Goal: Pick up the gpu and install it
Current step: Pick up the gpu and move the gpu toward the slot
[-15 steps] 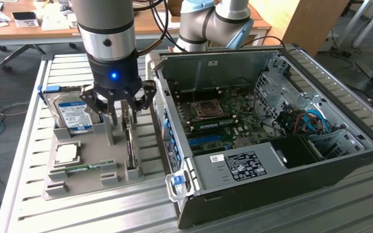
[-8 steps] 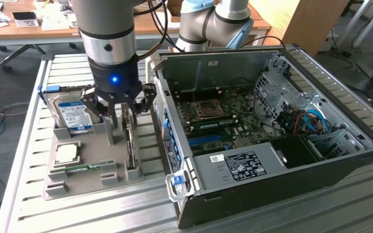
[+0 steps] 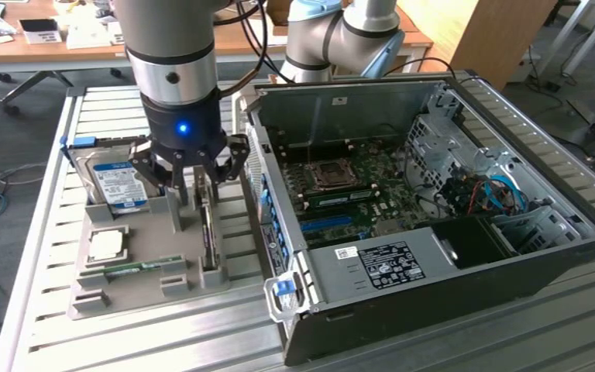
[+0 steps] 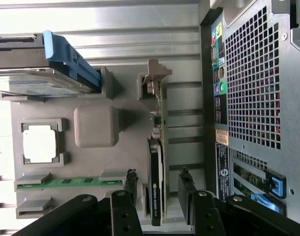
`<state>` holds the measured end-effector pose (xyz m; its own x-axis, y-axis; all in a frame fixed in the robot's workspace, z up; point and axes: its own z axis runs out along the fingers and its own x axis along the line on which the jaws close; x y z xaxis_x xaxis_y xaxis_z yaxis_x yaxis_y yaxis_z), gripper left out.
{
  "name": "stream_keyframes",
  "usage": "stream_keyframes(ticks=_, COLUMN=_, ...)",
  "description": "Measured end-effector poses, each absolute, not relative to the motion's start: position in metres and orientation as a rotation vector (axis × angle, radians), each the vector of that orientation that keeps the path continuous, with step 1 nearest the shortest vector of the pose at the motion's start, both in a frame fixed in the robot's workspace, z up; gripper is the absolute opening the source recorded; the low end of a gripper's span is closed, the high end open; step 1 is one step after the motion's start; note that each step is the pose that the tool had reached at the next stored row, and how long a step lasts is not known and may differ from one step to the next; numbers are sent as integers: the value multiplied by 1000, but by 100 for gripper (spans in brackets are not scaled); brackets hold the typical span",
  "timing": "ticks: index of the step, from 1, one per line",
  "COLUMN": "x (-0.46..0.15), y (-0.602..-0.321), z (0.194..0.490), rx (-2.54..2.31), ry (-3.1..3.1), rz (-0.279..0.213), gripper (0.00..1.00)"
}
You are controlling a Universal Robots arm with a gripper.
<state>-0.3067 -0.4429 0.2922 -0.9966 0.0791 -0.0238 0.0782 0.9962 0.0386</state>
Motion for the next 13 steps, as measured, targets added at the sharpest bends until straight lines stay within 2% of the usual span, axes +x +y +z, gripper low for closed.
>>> stream_keyframes(ticks=13, x=-307, y=-444, z=291, rx=123, ry=3113, rz=59, gripper=47)
